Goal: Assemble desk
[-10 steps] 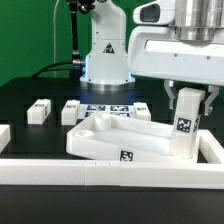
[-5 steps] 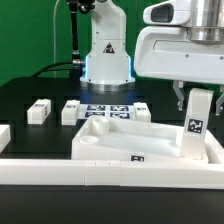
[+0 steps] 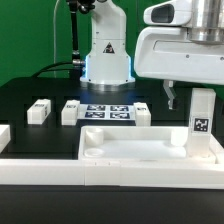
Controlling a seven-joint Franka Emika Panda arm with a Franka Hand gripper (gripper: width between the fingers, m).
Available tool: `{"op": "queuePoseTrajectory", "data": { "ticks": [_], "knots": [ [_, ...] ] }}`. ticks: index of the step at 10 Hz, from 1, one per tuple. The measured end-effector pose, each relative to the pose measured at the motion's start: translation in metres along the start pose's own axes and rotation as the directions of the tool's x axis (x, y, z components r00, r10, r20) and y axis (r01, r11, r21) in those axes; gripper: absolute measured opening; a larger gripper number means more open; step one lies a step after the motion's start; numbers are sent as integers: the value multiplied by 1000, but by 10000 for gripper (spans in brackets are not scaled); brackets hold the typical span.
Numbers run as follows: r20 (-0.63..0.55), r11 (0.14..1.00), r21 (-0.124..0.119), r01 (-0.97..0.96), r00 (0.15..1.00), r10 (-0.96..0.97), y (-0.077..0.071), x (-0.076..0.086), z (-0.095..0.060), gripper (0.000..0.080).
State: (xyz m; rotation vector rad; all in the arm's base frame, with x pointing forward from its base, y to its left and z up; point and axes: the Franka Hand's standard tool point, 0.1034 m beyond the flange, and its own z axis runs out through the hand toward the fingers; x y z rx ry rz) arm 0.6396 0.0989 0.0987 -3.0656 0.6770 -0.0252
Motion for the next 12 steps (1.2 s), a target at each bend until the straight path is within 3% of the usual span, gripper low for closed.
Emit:
{"op": "queuePoseTrajectory", "data": {
  "ticks": [4, 6, 7, 12],
  "knots": [
    [-5, 1000, 5, 26, 1000, -26, 0, 2, -5, 648],
    [-14, 999, 22, 35, 999, -34, -5, 3, -38, 649],
    [-23, 999, 28, 31, 999, -31, -4, 6, -45, 649],
    [-20, 999, 26, 32, 999, -32, -4, 5, -41, 649]
  ]
}}
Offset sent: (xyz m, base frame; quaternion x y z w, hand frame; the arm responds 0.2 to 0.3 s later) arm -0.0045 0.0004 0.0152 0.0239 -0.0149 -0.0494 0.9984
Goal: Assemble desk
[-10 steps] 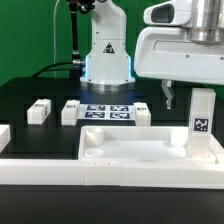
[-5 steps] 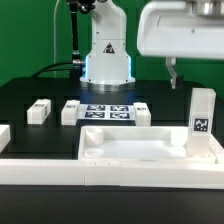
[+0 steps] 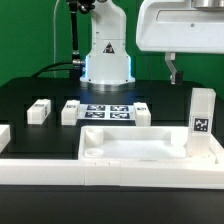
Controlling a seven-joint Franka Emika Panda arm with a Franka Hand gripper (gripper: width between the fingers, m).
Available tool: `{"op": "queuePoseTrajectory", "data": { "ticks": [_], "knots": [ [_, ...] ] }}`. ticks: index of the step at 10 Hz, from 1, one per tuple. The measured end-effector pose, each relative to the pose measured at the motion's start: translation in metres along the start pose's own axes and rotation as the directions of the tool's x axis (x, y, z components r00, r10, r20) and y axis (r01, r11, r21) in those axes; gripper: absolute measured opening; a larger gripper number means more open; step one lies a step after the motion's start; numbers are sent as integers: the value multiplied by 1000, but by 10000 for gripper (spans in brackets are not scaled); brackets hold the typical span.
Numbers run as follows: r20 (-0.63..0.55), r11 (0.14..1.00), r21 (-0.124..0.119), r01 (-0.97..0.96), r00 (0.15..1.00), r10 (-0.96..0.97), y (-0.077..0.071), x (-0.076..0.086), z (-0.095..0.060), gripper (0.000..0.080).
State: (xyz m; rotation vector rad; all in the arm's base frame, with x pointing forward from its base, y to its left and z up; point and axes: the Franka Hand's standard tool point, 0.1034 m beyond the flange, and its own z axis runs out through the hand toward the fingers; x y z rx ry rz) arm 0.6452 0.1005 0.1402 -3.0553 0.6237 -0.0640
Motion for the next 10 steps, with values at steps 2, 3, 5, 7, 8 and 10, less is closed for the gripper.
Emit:
{"op": "queuePoseTrajectory", "data": {
  "ticks": [2, 3, 5, 7, 8, 10],
  "knots": [
    [0, 999, 5, 37, 999, -37, -1, 0, -12, 649],
    [-8, 999, 14, 49, 999, -49, 2, -6, -23, 649],
    [-28, 989, 21, 148, 989, -147, 11, -32, -16, 649],
    [-33, 967, 12, 255, 967, -254, 11, -37, -14, 649],
    [-35, 948, 10, 317, 948, -317, 12, -37, -14, 649],
    [-31, 912, 6, 410, 912, -410, 14, -39, -10, 649]
  ]
}}
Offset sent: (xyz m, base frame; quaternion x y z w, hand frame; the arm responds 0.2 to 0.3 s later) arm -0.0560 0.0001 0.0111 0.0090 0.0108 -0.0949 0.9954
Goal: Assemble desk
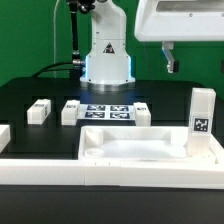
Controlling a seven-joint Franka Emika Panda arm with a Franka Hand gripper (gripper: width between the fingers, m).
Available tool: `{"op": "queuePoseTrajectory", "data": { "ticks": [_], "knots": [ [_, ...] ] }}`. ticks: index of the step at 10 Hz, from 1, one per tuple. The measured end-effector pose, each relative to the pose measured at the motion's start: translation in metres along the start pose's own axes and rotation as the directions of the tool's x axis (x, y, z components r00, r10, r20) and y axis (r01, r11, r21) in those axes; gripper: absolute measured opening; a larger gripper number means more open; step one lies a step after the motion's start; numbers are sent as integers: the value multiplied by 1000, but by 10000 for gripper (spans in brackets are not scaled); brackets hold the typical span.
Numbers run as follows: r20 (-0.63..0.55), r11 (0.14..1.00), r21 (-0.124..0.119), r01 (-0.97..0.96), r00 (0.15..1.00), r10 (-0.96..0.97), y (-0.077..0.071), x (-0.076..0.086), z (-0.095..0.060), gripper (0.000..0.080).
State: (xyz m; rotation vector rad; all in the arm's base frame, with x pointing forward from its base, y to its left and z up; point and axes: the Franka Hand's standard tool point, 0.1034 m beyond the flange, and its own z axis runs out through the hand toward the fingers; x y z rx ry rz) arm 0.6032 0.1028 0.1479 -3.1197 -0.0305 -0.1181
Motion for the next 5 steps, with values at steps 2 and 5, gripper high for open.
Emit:
{"op": "queuePoseTrajectory", "data": {
  "ticks": [2, 5],
  "knots": [
    [52, 1000, -13, 20, 998, -19, 16, -50, 34, 649],
    [208, 999, -27, 27, 978, -20, 39, -94, 54, 649]
  ]
}}
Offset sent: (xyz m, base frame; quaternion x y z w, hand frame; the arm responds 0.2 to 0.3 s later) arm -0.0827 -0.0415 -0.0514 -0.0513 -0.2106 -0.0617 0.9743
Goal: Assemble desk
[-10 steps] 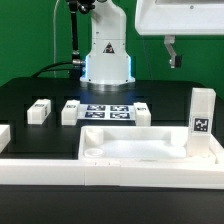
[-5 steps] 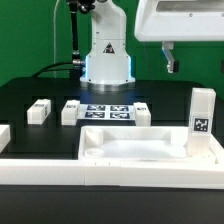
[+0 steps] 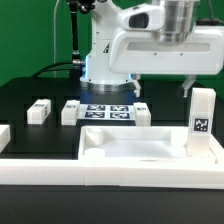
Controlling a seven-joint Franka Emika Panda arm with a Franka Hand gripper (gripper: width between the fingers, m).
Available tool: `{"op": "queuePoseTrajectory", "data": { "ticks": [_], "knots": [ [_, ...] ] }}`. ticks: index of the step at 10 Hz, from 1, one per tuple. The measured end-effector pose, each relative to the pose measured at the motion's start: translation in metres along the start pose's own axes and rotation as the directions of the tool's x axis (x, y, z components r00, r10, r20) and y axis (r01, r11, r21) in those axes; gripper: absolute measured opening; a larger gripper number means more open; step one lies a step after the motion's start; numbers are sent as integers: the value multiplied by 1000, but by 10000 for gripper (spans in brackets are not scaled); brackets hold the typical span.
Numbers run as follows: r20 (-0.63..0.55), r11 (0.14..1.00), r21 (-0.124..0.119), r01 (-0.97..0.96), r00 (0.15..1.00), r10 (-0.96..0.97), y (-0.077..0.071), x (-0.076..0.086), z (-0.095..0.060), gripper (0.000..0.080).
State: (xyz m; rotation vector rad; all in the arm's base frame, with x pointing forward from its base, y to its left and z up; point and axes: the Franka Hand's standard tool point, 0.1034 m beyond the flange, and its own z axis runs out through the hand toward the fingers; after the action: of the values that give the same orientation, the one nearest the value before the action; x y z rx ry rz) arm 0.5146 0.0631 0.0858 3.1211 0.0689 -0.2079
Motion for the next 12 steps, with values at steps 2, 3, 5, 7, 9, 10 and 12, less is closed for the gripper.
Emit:
{"op": "queuePoseTrajectory", "data": {
  "ticks": [2, 3, 5, 7, 9, 10, 12],
  "knots": [
    [130, 1000, -4, 3, 992, -2, -2, -1, -3, 649],
    [206, 1000, -7, 2, 979, -1, -2, -5, -2, 649],
    [361, 1000, -15, -6, 932, 11, 4, -27, 17, 649],
    [536, 999, -3, -48, 843, 42, 3, -49, 55, 649],
    [669, 999, -12, -48, 742, 44, 6, -53, 55, 649],
    [712, 999, -16, -49, 700, 45, 7, -55, 58, 649],
    [746, 997, -6, -73, 664, 53, 1, -58, 72, 649]
  ]
}}
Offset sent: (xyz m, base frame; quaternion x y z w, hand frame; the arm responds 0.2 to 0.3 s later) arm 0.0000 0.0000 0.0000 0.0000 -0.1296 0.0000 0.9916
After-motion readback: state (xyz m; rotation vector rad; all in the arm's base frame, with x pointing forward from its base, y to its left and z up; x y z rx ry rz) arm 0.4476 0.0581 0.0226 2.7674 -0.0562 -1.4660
